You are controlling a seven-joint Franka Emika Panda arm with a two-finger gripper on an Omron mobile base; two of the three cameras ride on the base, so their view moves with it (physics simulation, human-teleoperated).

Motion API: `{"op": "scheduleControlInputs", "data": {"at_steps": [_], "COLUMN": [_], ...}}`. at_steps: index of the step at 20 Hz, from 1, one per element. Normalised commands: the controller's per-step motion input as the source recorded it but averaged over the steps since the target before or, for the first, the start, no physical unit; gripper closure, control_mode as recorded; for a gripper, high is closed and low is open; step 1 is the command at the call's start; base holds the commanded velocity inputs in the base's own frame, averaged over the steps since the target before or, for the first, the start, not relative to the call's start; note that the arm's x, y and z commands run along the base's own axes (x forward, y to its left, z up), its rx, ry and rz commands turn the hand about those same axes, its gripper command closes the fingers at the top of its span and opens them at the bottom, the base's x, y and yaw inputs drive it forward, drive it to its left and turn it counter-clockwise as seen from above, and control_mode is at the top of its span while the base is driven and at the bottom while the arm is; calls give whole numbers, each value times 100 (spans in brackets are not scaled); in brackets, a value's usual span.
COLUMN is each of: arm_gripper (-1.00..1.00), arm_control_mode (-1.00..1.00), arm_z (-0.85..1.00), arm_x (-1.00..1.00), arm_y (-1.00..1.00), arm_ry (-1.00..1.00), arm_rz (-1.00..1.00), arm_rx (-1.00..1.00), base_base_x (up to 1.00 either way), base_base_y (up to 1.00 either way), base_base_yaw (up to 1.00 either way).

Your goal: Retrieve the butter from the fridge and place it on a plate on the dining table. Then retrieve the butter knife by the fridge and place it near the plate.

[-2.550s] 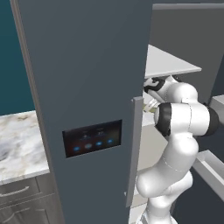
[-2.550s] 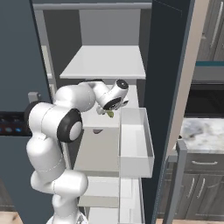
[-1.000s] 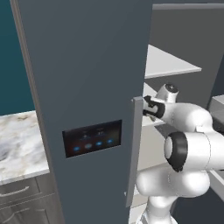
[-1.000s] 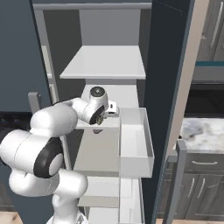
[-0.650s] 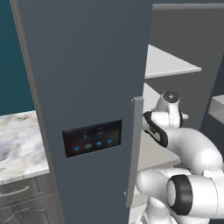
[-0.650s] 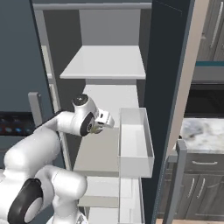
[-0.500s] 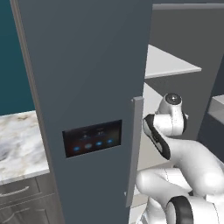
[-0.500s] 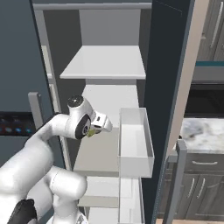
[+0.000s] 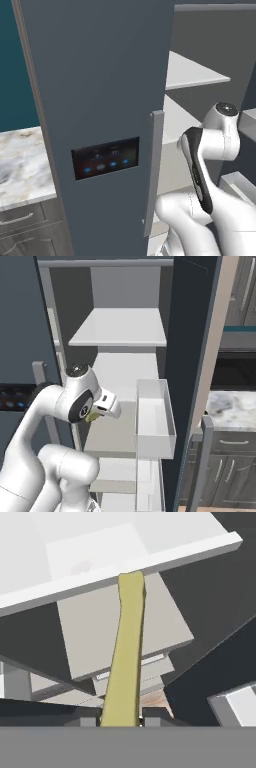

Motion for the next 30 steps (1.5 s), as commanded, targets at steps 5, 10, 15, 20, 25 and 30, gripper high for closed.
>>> {"op": "scheduleControlInputs", "data": {"at_steps": [5,10,15,20,25,30], "arm_gripper": [100,100,100,100,100,100], "arm_control_mode": [-100,-100,-100,-100,-100,100], "arm_z": [39,23,1,0,0,-1], "arm_x": [-96,-65,-31,0,-4,-15], "arm_y": [39,11,1,0,0,2], "arm_ry": [-17,-16,-16,-1,0,-1], "arm_rz": [0,0,0,0,0,0], "arm_rx": [-2,-13,-9,0,0,0], "base_base_x": [0,0,0,0,0,-76], "base_base_y": [0,0,0,0,0,31], "base_base_yaw": [0,0,0,0,0,0]}}
